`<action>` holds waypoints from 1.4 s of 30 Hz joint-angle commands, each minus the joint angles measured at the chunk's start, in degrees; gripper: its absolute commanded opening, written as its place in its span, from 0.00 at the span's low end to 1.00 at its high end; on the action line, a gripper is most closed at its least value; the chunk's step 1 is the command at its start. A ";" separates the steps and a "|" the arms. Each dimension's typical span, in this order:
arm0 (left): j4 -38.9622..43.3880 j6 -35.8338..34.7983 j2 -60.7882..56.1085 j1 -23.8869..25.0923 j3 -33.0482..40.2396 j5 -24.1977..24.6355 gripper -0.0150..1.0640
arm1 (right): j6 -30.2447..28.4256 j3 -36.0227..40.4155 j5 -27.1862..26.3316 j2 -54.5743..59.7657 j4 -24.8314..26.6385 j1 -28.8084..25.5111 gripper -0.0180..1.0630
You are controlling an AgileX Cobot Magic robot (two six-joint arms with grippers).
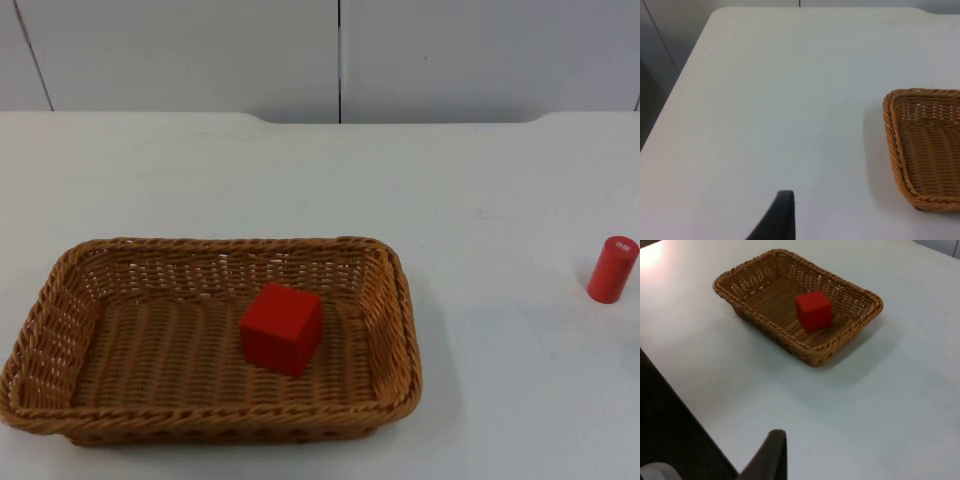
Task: Pick up the basket with the left hand and place the object to the left of the red cylinder into the basket with the right hand.
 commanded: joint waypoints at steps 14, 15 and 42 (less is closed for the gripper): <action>0.14 0.17 -0.19 -0.30 0.28 -0.63 0.99 | 0.64 0.39 -0.81 -0.12 0.30 -11.28 0.99; 0.14 0.17 -0.19 -0.30 0.28 -0.63 0.99 | 0.64 0.39 -0.81 -0.12 0.30 -13.86 0.99; 0.14 0.17 -0.19 -0.30 0.28 -0.63 0.99 | 0.64 0.39 -0.81 -0.12 0.30 -44.24 0.99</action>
